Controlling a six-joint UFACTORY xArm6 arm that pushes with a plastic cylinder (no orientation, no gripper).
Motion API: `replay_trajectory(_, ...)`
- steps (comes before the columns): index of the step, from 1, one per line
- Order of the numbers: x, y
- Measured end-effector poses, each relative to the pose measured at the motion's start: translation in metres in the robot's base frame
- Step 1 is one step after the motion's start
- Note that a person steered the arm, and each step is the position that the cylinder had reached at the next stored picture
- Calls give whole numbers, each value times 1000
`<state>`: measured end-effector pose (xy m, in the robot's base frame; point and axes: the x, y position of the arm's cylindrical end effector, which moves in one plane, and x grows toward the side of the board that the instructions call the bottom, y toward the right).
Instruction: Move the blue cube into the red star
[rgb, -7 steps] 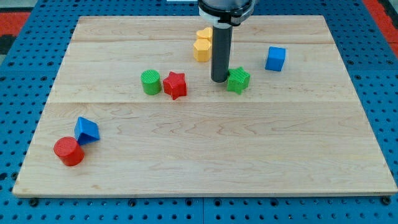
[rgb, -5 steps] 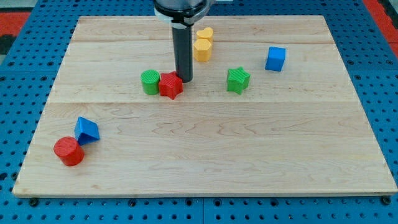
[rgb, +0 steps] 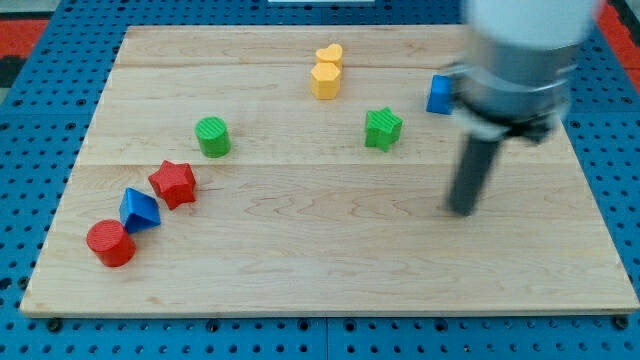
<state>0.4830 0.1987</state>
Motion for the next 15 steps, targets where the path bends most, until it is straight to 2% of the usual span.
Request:
replay_trajectory(1,-98,98)
replay_trajectory(2,-167,68)
replay_trajectory(4,-138,-102)
replay_trajectory(5,-141,-80)
replay_trajectory(6,-163,-70)
replay_trajectory(7,-180,-121)
replay_trajectory(8,-150,-208)
replay_trajectory(9,-99,-275)
replay_trajectory(10,-65,-284)
replay_trajectory(11,-112,-224)
replay_trajectory(12,-115,-204)
replay_trajectory(14,-156,-151)
replay_trajectory(15,-150,-126)
